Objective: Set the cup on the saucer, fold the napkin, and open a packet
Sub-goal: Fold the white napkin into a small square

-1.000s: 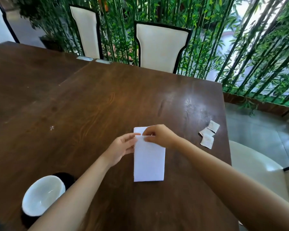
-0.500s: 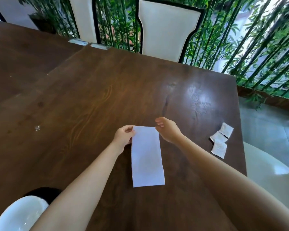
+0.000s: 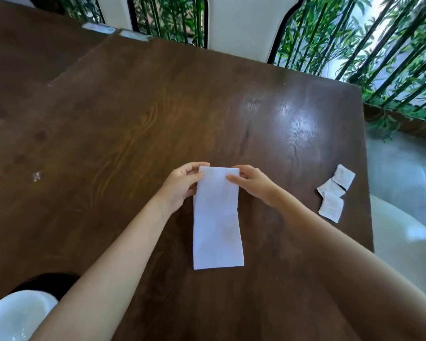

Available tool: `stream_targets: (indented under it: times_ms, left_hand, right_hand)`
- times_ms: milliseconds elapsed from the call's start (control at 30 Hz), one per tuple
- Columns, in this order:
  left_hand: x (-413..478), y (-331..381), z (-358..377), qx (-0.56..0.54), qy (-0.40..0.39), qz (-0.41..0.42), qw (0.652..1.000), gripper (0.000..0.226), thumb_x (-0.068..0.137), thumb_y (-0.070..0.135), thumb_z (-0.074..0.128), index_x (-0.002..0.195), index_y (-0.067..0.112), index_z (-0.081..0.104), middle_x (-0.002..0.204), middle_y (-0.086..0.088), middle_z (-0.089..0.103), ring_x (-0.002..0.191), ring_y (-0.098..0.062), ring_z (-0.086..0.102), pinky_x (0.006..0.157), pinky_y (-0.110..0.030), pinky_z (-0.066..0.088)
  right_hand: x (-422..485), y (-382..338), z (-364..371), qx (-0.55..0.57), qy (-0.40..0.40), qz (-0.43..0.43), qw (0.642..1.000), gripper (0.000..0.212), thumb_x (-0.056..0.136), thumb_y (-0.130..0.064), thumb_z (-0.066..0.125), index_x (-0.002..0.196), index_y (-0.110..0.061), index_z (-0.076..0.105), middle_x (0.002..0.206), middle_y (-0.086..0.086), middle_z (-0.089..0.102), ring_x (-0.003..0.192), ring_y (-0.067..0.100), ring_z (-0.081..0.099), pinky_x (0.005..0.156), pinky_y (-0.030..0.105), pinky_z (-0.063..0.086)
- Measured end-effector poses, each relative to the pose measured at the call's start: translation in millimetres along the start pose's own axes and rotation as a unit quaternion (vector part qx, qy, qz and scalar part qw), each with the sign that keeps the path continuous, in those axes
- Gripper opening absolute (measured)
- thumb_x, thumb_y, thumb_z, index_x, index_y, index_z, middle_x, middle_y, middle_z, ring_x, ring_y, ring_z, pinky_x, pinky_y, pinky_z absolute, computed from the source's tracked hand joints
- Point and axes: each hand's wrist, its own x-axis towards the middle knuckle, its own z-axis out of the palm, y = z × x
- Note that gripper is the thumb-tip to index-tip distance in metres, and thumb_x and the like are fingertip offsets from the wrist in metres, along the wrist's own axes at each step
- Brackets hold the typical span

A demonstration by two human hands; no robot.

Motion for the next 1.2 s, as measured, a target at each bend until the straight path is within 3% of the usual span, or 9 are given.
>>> stream_targets:
  times_ms: [167,267,467,600,733,867,967,1067,1200]
  left_hand:
    - [-4,5,-3,-0.038,-0.015,-0.002,0.999,0.018,0.088,0.018,0.060,0.101,0.027,0.069,0.104,0.001,0.071,0.096,-0.014,0.068,0.075,-0.028,0.057]
    - [-4,8,-2,-0.018,0.027,-0.001,0.999,0.016,0.088,0.016,0.060,0.097,0.026,0.069,0.100,0.002,0.071,0.095,-0.015,0.068,0.069,-0.024,0.056]
    - [-6,10,1,0.019,0.082,-0.002,0.996,0.015,0.089,0.013,0.058,0.099,0.020,0.066,0.102,-0.002,0.067,0.096,-0.015,0.064,0.072,-0.026,0.055]
    - [-19,22,-2,0.033,0.078,0.032,0.996,0.014,0.089,0.014,0.059,0.098,0.021,0.068,0.100,-0.001,0.068,0.095,-0.015,0.065,0.071,-0.025,0.055]
    - [-45,38,-1,0.052,0.060,0.061,0.995,0.016,0.089,0.019,0.061,0.103,0.021,0.068,0.099,0.004,0.070,0.094,-0.011,0.066,0.065,-0.018,0.055]
    - [-92,48,4,0.068,0.035,0.088,0.993,0.016,0.087,0.026,0.063,0.102,0.028,0.069,0.096,0.012,0.073,0.093,-0.006,0.067,0.067,-0.016,0.055]
    - [-141,46,7,0.071,0.023,0.102,0.992,0.016,0.084,0.030,0.066,0.100,0.031,0.069,0.097,0.013,0.073,0.094,-0.005,0.067,0.069,-0.016,0.055]
    - [-199,30,10,0.109,0.035,0.105,0.988,0.021,0.076,0.040,0.068,0.097,0.039,0.069,0.100,0.017,0.070,0.097,0.000,0.065,0.073,-0.018,0.055]
    - [-263,-5,12,0.084,0.005,0.088,0.993,0.027,0.064,0.034,0.071,0.091,0.034,0.073,0.096,0.011,0.073,0.092,-0.004,0.067,0.068,-0.012,0.051]
  right_hand:
    - [-8,-4,-14,0.204,-0.056,0.017,0.977,0.025,0.086,-0.029,0.064,0.101,-0.008,0.066,0.098,0.006,0.072,0.094,0.018,0.069,0.085,0.031,0.056]
    - [-9,-8,-15,0.232,-0.043,0.025,0.971,0.014,0.088,-0.023,0.063,0.090,-0.009,0.064,0.082,0.002,0.072,0.077,0.014,0.071,0.067,0.024,0.058]
    - [-7,-16,-5,0.202,0.012,0.031,0.979,0.014,0.088,-0.017,0.063,0.093,-0.004,0.063,0.085,0.010,0.068,0.076,0.019,0.067,0.075,0.031,0.059]
    - [-18,-26,-16,0.231,-0.014,0.014,0.973,0.010,0.086,-0.019,0.065,0.085,-0.009,0.065,0.078,0.004,0.071,0.073,0.014,0.070,0.071,0.027,0.059]
    - [-45,-43,-31,0.251,-0.052,-0.006,0.967,0.012,0.086,-0.022,0.065,0.087,-0.010,0.067,0.085,0.006,0.073,0.081,0.017,0.071,0.073,0.026,0.059]
    - [-91,-62,-43,0.235,-0.068,-0.024,0.969,0.012,0.086,-0.019,0.066,0.086,-0.008,0.070,0.090,0.009,0.073,0.085,0.019,0.071,0.080,0.026,0.059]
    - [-141,-71,-41,0.219,-0.054,-0.039,0.973,0.013,0.084,-0.016,0.068,0.087,-0.004,0.069,0.085,0.006,0.074,0.080,0.016,0.072,0.073,0.019,0.056]
    - [-199,-69,-28,0.193,-0.055,-0.066,0.977,0.002,0.080,-0.015,0.071,0.079,-0.014,0.070,0.074,-0.006,0.073,0.070,0.006,0.066,0.067,0.013,0.051]
    - [-261,-47,-3,0.160,-0.080,-0.078,0.981,0.005,0.076,-0.016,0.075,0.080,-0.015,0.072,0.078,-0.002,0.072,0.071,0.004,0.063,0.068,0.014,0.049]
